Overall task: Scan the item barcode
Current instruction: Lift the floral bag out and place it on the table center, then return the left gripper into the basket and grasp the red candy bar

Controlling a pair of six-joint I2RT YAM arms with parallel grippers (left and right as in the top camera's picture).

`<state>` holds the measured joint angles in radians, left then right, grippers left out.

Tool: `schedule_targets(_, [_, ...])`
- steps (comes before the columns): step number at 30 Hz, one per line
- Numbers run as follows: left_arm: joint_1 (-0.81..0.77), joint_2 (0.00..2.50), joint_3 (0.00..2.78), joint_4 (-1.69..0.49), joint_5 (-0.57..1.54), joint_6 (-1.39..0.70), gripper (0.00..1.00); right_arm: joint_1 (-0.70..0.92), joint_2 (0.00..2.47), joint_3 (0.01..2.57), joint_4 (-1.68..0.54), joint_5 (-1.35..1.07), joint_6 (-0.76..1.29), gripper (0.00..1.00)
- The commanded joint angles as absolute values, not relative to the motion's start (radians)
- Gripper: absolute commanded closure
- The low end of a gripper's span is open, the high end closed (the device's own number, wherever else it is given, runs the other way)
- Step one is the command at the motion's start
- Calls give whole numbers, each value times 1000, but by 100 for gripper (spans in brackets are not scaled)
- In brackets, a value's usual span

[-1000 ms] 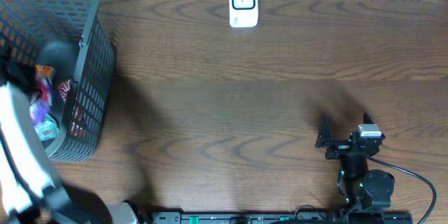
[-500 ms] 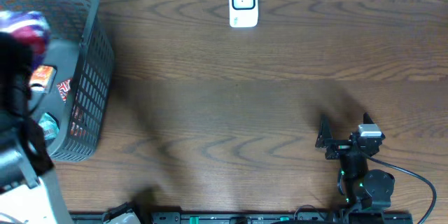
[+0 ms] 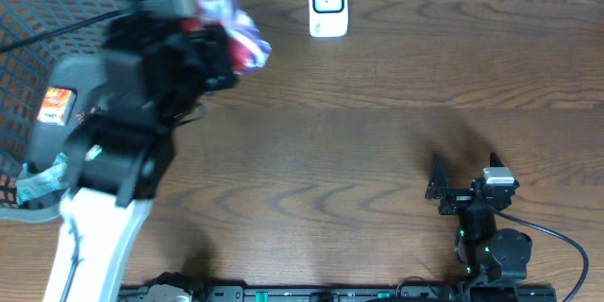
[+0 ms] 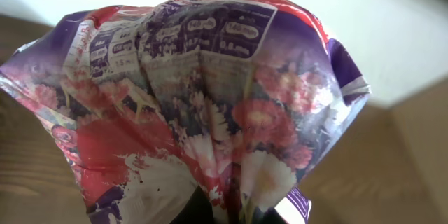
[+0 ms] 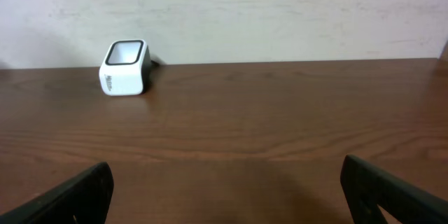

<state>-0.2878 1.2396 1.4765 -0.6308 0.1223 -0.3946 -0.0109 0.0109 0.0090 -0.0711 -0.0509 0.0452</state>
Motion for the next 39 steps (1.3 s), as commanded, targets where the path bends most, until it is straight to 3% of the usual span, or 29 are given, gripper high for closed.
schedule_targets(1, [-354, 1346, 1491, -638, 116, -328, 93, -19, 5, 6, -74, -43, 59, 1])
schedule_targets(12, [-495, 1726, 1491, -657, 115, -424, 92, -19, 5, 6, -74, -43, 59, 1])
schedule_targets(15, [-493, 1795, 1491, -657, 115, -424, 75, -19, 5, 6, -74, -43, 59, 1])
schedule_targets(17, [-492, 1816, 1491, -657, 114, -423, 39, -19, 5, 6, -74, -43, 59, 1])
schedule_targets(18, [-490, 1818, 1491, -657, 111, -422, 27, -19, 5, 6, -74, -44, 59, 1])
schedule_targets(21, [-470, 1798, 1496, -657, 104, -420, 17, -19, 5, 6, -74, -44, 59, 1])
schedule_targets(32, [-220, 1428, 1541, -590, 104, -420, 16, -19, 5, 6, -74, -43, 59, 1])
schedule_targets(39, [144, 1174, 1541, -577, -60, -413, 16, -19, 5, 6, -74, -44, 59, 1])
